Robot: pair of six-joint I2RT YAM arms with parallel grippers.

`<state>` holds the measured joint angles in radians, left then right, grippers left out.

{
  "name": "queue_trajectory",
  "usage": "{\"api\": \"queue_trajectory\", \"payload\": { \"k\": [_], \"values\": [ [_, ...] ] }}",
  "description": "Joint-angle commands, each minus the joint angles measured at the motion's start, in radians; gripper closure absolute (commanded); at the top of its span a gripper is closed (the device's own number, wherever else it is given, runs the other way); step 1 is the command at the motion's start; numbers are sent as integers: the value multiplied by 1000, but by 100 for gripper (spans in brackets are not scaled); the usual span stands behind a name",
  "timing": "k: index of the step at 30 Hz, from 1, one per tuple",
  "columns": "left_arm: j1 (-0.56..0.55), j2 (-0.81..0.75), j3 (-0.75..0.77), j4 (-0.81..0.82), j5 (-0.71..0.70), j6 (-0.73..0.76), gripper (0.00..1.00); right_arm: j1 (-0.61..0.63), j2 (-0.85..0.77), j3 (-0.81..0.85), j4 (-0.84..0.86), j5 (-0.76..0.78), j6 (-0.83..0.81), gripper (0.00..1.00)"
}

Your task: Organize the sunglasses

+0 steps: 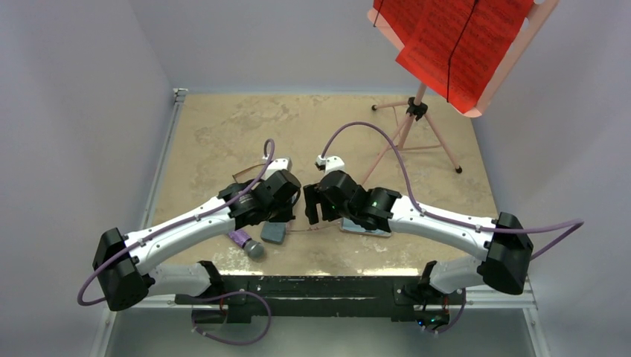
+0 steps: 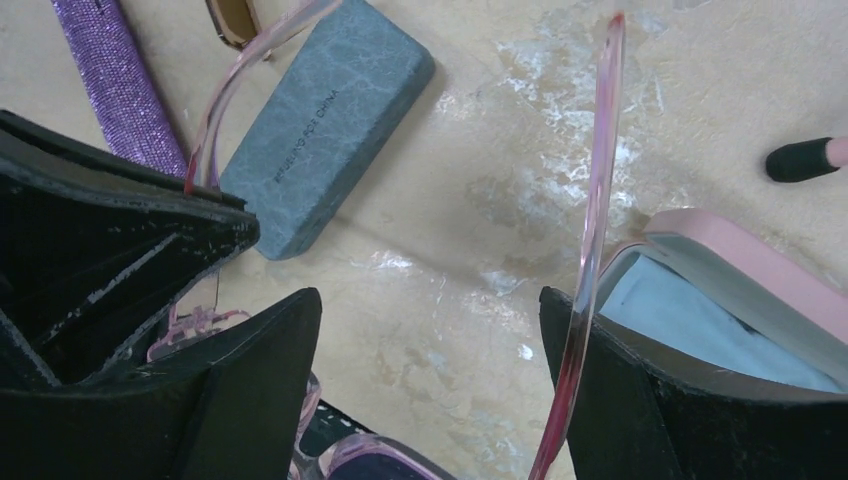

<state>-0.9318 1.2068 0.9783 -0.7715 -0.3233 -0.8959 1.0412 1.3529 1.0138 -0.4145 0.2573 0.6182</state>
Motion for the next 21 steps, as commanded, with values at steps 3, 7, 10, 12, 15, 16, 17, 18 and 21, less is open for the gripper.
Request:
{"api": "queue_trajectory", "payload": {
  "k": [3,7,10,12,15,16,17,18,21],
  "values": [
    [-6,-5,28,21,107,41,100,3,-10,48,-21,113,-98,20],
    [-6,-8,17,14,138,50,100,3,-29,35,-28,114,-154,24],
    [-6,-9,17,7,144,55,100,3,-42,19,-19,99,-211,27],
    [-6,-7,20,12,158,69,100,5,-46,14,-10,71,-251,31],
    [-6,-1,22,15,167,81,100,9,-47,11,1,26,-299,42],
    [-6,3,24,11,171,86,100,12,-47,10,5,3,-316,48],
    [-5,7,25,8,175,91,100,16,-49,7,16,-28,-344,54],
    [-4,13,26,8,179,93,100,23,-52,3,27,-65,-375,59],
    [-1,41,37,9,199,96,100,52,-62,-16,59,-197,-481,64]
  ]
}}
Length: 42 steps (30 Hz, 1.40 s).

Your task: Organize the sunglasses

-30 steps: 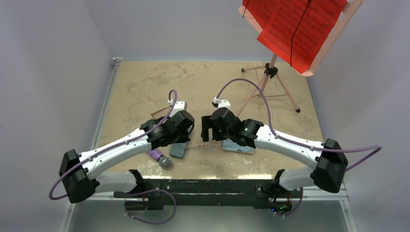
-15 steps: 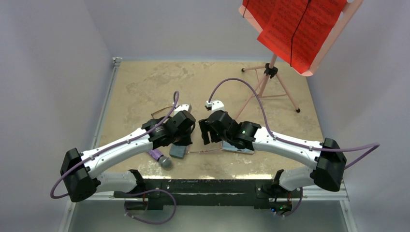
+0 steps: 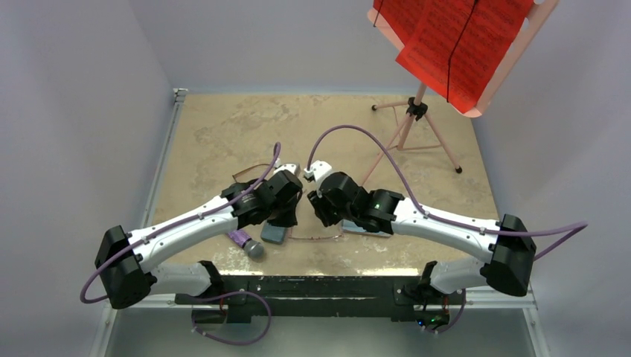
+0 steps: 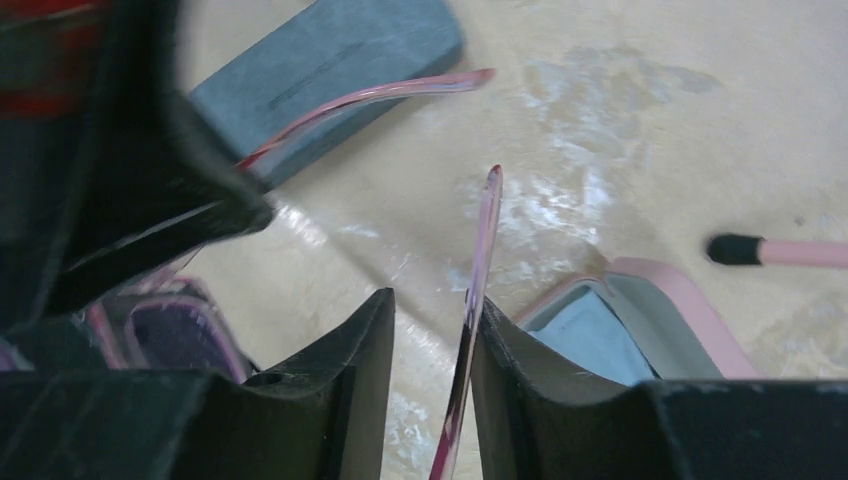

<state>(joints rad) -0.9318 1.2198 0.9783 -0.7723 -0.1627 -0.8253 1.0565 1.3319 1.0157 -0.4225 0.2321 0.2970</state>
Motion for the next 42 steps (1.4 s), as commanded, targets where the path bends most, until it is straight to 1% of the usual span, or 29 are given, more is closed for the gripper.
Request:
{"api": "queue_trajectory", "payload": {
  "k": [1,6,7,8,10,12,16,18,21,25,29,31,32,33,35,36,37,38,39,42],
  "values": [
    [-1,33,40,14,46,26,100,46,-44,-25,76,-219,-193,65],
    [4,35,45,27,62,23,100,59,-48,-43,77,-449,-277,70],
    [4,31,45,29,63,24,100,60,-47,-44,73,-481,-289,67],
    [4,27,44,30,61,23,100,59,-46,-43,68,-496,-291,63],
    [4,18,39,37,61,24,100,60,-49,-44,70,-486,-284,54],
    [4,8,28,53,62,27,100,59,-67,-48,84,-503,-281,48],
    [4,-3,11,59,45,21,100,59,-145,-64,130,-552,-273,44],
    [4,-14,0,71,39,22,100,59,-185,-71,141,-524,-261,40],
    [4,-36,-32,120,47,58,100,59,-243,-81,148,-413,-215,34],
    [4,-54,-49,156,48,102,100,58,-304,-107,160,-185,-124,25],
    [4,-61,-49,148,24,99,100,47,-355,-132,146,-31,-30,18],
    [4,-64,-49,141,-5,77,100,46,-382,-149,128,60,63,12],
    [4,-67,-48,136,-36,55,100,45,-400,-161,108,116,134,9],
    [4,-70,-43,124,-74,24,100,45,-420,-169,75,190,224,3],
    [4,-67,-20,80,-181,-53,100,45,-476,-215,29,244,403,1],
    [4,-63,-2,54,-230,-98,100,46,-509,-247,30,246,484,1],
    [4,-59,17,20,-275,-138,100,45,-552,-288,48,236,549,1],
    [6,-51,39,2,-304,-170,100,45,-612,-340,101,218,578,1],
    [8,-43,60,-13,-321,-191,100,45,-656,-398,180,191,567,1],
    [8,-19,127,-35,-340,-220,100,45,-776,-580,512,62,446,3]
  ]
}}
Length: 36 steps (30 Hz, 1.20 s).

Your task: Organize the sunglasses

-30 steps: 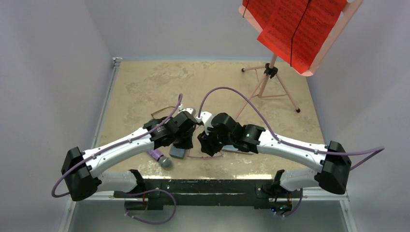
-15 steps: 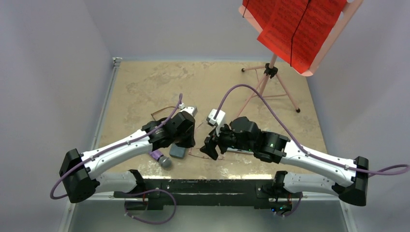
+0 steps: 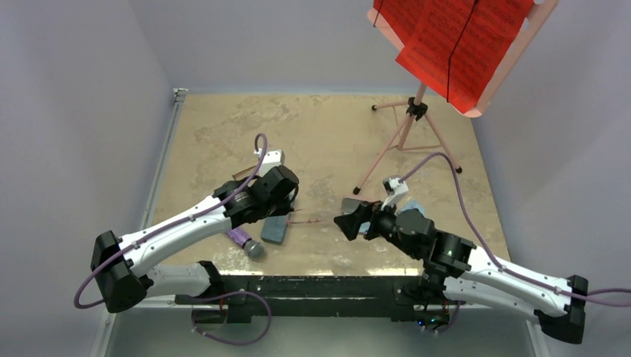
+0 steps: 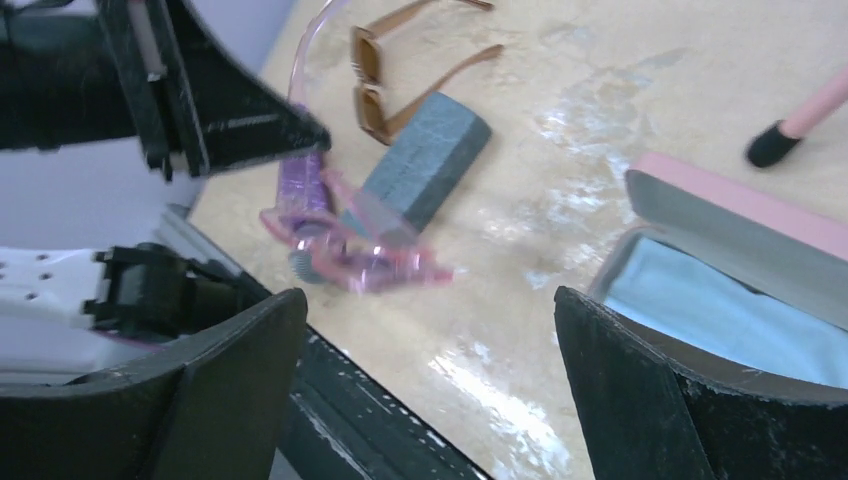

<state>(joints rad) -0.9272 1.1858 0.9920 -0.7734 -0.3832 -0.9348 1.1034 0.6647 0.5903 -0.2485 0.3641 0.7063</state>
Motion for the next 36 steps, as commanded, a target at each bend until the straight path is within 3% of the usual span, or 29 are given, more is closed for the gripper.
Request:
{"api": "queue_trajectory", "payload": {
  "k": [1,4,8,14,20,27,36],
  "values": [
    [4,20,128,-38,-121,-116,100,-2,-140,-195,402,-95,3,3],
    [4,33,152,-38,-119,-148,100,-2,-176,-259,484,-134,-33,3],
    [4,43,167,-8,-81,-154,100,-2,-82,-238,553,-191,-47,3],
    [4,44,140,104,31,-71,100,-2,87,-180,675,-118,5,4],
    [2,38,87,243,175,44,100,-2,152,-130,719,-12,31,6],
    [1,30,24,385,332,149,100,-2,171,-70,623,66,52,20],
    [-1,2,-92,660,682,288,100,-2,187,-6,472,143,94,20]
  ]
}}
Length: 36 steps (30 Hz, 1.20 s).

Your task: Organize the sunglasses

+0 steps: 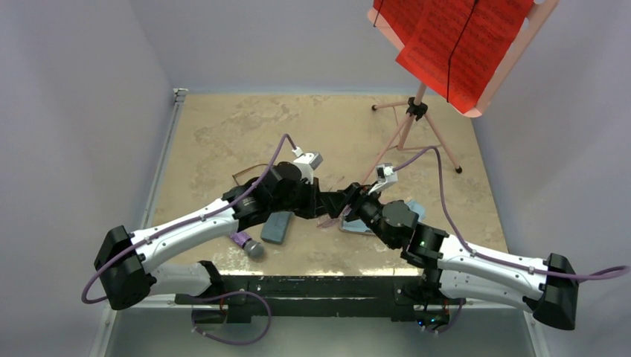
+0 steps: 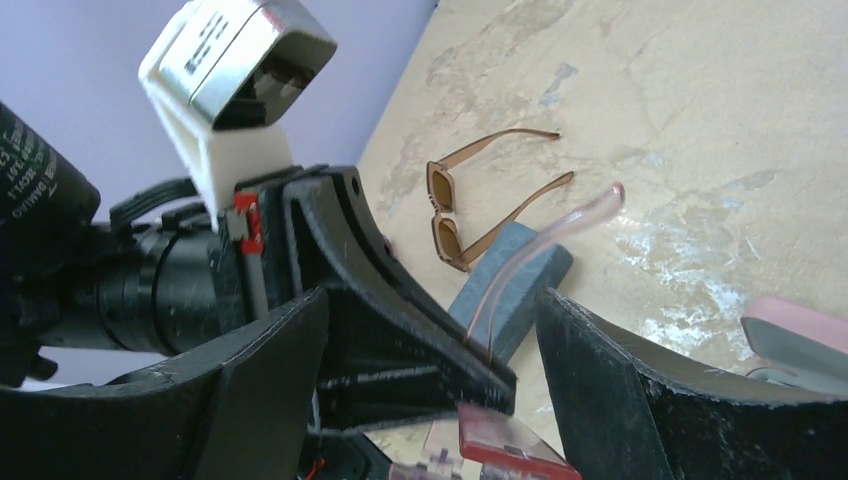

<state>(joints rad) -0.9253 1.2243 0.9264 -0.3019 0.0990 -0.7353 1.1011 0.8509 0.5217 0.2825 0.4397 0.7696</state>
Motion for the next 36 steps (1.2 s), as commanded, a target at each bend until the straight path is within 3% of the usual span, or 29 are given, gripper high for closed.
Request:
{"api": "queue_trajectory", "payload": {
  "k": [1,11,18,23,30,36],
  "values": [
    [-3,-35,-32,206,228,97,100,0,-3,61,-59,74,32,20],
    [-3,-45,-100,394,408,67,100,1,4,87,-118,93,34,20],
    [0,-26,-81,329,290,-64,100,0,-1,129,-208,55,17,20],
    [11,11,-59,263,303,-169,100,0,-57,137,-274,-35,-32,13],
    [56,1,-94,350,381,-240,100,0,-212,91,-349,-40,-16,6],
    [74,9,-118,471,478,-263,100,0,-269,28,-292,-103,-10,3]
  ]
}}
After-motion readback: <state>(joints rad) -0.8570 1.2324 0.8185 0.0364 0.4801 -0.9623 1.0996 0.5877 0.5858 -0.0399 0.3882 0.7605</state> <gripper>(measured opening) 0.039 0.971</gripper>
